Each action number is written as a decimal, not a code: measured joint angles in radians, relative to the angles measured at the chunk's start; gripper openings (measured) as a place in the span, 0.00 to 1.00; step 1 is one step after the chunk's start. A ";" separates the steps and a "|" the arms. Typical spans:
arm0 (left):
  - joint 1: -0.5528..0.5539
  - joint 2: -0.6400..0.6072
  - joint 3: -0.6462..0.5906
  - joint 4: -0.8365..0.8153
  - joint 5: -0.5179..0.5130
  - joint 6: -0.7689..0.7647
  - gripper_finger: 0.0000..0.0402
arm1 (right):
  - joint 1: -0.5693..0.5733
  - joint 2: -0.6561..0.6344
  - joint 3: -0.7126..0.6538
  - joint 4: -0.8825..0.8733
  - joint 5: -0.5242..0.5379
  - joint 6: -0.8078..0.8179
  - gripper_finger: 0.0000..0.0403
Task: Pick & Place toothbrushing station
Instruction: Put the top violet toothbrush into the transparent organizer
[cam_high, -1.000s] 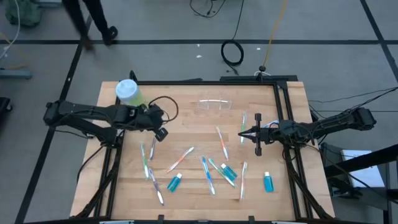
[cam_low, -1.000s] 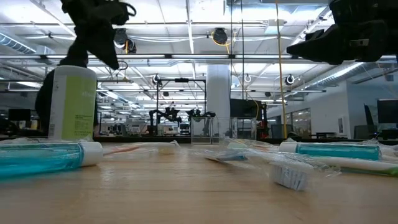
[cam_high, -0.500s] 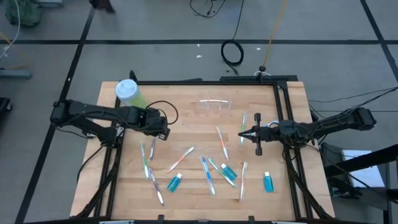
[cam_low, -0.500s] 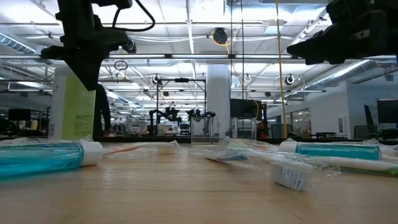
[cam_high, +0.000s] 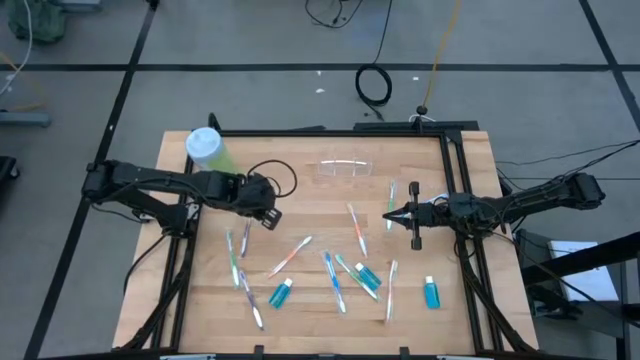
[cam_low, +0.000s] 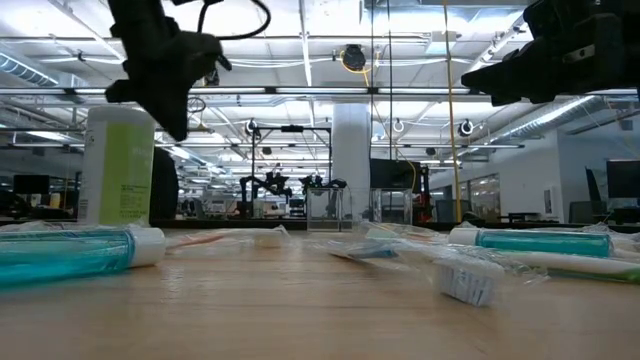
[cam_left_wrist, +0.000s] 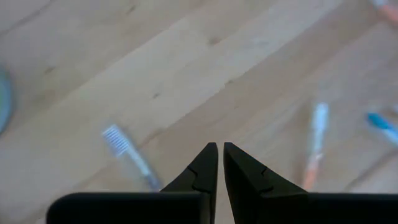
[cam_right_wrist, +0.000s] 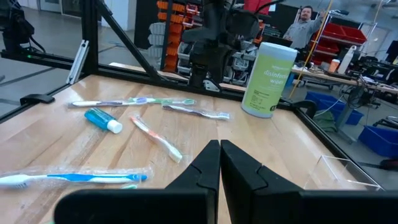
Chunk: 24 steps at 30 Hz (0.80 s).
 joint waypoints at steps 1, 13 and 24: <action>0.000 0.000 0.000 0.035 -0.002 0.024 0.08 | 0.000 0.000 0.000 0.000 0.000 0.000 0.02; 0.017 0.000 0.000 0.118 0.001 0.207 0.09 | 0.000 0.000 0.000 0.000 0.000 -0.001 0.02; 0.053 0.076 -0.003 -0.173 0.009 0.067 0.31 | 0.000 0.000 0.000 -0.004 0.000 -0.003 0.02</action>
